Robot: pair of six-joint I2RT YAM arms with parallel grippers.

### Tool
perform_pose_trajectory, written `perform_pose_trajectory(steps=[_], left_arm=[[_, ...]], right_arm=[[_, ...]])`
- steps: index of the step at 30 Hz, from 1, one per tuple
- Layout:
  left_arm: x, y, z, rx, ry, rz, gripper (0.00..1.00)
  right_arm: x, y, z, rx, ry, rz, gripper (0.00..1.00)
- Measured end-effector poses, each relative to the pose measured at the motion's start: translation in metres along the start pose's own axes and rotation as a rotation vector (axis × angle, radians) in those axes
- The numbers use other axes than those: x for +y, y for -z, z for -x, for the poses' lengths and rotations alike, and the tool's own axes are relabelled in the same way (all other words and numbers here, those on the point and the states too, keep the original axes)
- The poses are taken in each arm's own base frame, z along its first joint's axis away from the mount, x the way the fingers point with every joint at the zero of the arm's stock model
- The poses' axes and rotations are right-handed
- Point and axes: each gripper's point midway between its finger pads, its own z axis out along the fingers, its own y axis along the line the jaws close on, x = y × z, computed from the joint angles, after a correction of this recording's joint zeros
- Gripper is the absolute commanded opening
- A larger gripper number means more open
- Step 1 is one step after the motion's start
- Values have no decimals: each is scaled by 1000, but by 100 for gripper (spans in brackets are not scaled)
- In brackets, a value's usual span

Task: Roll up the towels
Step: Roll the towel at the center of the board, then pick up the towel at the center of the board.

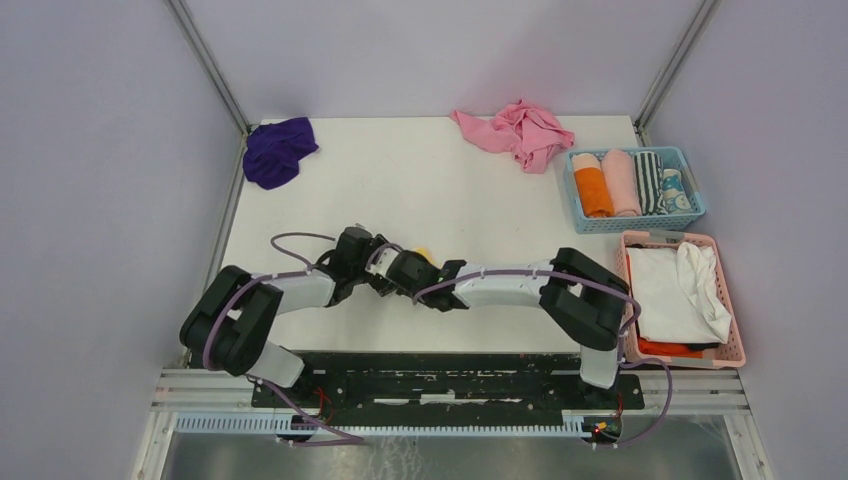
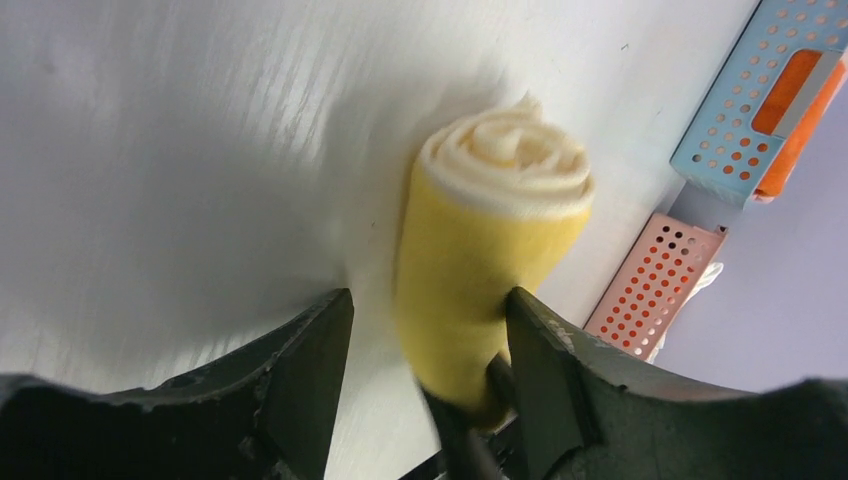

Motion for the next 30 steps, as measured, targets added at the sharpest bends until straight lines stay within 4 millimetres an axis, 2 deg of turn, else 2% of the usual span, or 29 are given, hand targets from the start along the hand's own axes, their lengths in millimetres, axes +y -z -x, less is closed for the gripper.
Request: perform_pose_trajectory(steps=[4,8,15,20,30], left_arm=[[9,13,1,-16,-7,14,71],[19,26,3,-33,0,33,71],[19,28,1,-29,-7,14,71],[16,26,3,-39,-9,-23,71],[6,16,9,-43,34,-77,69]], right_arm=[[-11,-2,0,-51,-155,190,25],[-11,1,1,-107,-265,374,25],[7,8,13,-185,-329,597,26],[10,9,15,-198,-366,667,26],[12,9,15,-196,-369,676,27]])
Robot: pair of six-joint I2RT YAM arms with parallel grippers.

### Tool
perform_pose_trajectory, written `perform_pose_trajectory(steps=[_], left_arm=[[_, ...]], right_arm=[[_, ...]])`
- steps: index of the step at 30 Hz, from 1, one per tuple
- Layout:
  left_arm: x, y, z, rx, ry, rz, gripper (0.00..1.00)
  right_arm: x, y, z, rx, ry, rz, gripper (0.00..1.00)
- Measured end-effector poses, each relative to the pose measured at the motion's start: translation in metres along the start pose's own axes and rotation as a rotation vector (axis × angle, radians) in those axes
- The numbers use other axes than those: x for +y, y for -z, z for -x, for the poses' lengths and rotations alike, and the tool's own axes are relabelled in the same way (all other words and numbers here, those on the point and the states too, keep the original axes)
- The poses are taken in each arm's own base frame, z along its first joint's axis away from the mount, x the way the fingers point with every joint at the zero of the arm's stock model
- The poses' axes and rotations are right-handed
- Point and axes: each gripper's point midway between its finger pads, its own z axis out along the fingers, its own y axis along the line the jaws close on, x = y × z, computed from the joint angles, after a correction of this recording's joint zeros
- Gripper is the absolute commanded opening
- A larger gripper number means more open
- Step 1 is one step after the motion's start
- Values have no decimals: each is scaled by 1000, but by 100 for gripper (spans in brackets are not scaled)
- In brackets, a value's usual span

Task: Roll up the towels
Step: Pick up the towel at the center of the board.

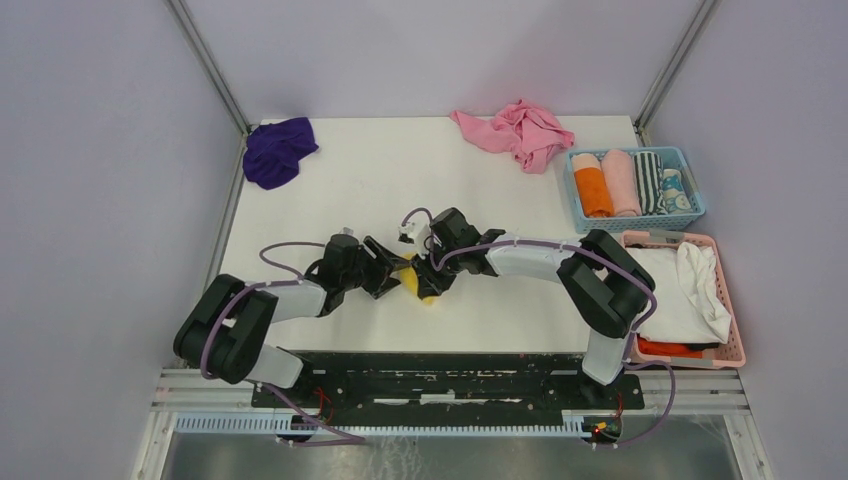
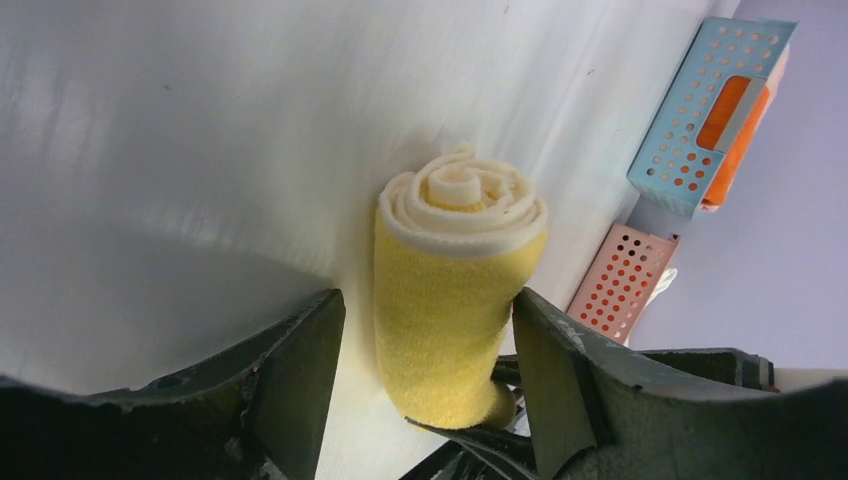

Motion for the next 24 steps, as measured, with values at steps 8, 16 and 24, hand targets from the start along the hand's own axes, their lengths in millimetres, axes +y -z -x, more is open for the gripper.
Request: perform_pose_trajectory(steps=[8,16,24], left_arm=[[-7,-21,1,32,41,-17,44],[-1,-26,-1,31,129,-19,15],[1,-19,-5,-17,163,42,12]], right_arm=[[4,-3,-1,21,36,-25,37],[0,1,-5,95,54,-232,60],[-3,6,-15,208,28,-428,66]])
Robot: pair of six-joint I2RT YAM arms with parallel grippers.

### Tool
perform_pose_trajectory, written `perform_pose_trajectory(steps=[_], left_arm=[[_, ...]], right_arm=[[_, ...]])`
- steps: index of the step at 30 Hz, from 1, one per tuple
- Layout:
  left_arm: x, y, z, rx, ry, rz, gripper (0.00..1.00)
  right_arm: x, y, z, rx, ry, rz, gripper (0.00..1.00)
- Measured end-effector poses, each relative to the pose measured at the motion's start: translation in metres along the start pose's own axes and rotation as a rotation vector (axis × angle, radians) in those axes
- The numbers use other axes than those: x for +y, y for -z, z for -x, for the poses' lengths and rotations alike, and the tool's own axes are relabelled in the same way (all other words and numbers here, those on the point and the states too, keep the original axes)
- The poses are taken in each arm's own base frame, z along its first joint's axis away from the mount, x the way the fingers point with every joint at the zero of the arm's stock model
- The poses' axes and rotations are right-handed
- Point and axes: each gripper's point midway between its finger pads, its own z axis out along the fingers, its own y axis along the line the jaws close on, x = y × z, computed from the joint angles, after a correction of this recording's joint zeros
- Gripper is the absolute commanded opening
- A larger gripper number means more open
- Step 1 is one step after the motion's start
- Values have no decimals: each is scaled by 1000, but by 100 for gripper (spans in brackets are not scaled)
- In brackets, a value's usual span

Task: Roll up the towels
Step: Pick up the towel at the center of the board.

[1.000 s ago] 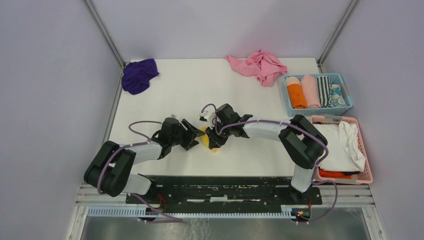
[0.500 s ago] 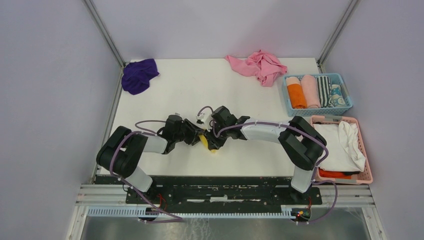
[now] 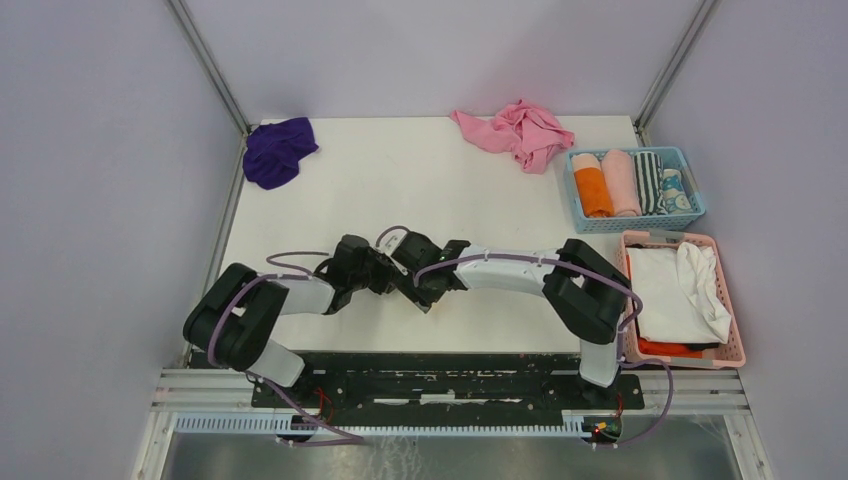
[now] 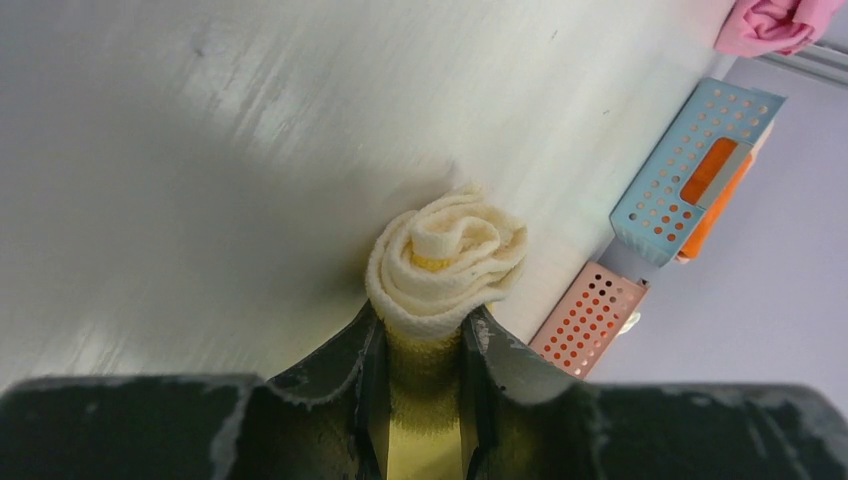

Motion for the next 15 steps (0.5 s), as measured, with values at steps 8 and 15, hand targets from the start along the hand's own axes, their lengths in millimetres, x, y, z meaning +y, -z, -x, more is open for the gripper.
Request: perform_pose_trajectory(steps=[8,15], left_arm=[[7,9,2,-52,13,64,11],[7,9,1,-61,22,72,12]], right_arm=[[2,-4,8,2,-6,-56,69],[7,-18,13,-16,-33,-10,67]])
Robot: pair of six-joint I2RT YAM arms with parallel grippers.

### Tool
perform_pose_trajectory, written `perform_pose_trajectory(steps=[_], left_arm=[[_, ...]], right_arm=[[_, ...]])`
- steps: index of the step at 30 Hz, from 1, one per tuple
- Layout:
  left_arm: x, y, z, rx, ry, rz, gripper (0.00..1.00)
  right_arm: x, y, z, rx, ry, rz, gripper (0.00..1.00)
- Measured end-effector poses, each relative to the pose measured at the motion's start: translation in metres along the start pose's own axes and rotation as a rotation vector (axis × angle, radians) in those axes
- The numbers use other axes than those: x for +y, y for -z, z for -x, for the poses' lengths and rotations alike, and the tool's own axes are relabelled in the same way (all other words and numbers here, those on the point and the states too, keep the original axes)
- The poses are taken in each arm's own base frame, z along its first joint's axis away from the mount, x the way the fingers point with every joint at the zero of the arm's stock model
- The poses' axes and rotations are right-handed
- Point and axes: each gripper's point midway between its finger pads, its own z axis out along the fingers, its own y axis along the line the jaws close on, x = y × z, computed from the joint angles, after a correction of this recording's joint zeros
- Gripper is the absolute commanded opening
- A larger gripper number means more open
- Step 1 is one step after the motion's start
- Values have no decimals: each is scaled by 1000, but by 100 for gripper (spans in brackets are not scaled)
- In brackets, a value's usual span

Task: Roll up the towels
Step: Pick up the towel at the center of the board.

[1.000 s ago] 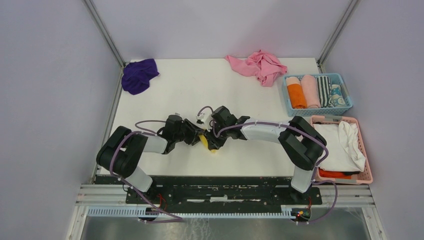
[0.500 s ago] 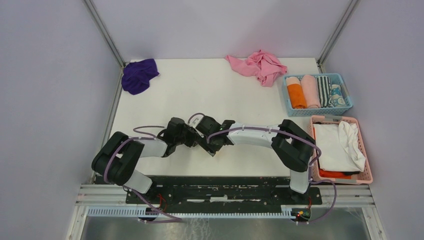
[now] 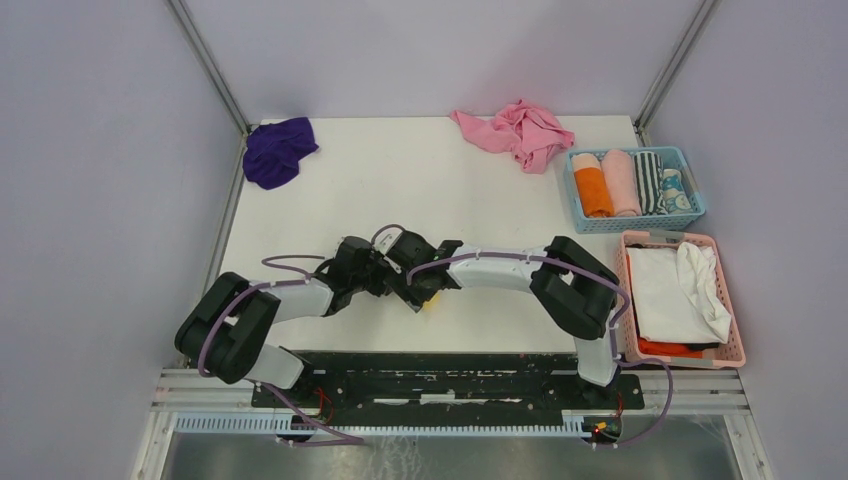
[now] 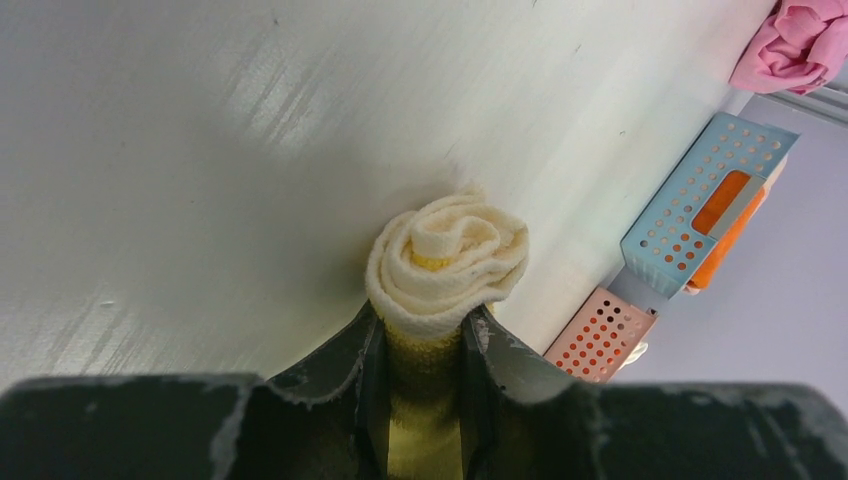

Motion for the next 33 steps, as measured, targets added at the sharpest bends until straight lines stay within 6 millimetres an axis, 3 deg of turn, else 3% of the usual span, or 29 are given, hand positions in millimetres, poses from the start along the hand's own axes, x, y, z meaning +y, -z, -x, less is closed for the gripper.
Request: perform_pose_trajectory(steps=[4,11,15,19,22,27,31,33], left_arm=[[0,-1,2,-11,10,3,20],[-1,-1,3,-19,10,0,40],[-2,0,3,-19,6,-6,50],[-3,4,8,-8,-13,-3,53],[-11,10,27,-27,-30,-2,57],[-29,32,74,-129,-81,-3,65],[-58,70,106,-225,-202,-14,78],[-75,91,119,-279,-273,-21,79]], right_arm=[[1,-3,2,2,-2,30,56],[-3,-3,3,3,-7,31,24],[-8,-1,2,9,-8,18,16],[-14,7,-1,19,-3,-8,14],[-22,15,-9,45,-3,-42,14],[-57,49,-21,93,-34,-136,13],[-114,94,-20,98,-106,-255,11],[-146,118,-14,82,-147,-326,7]])
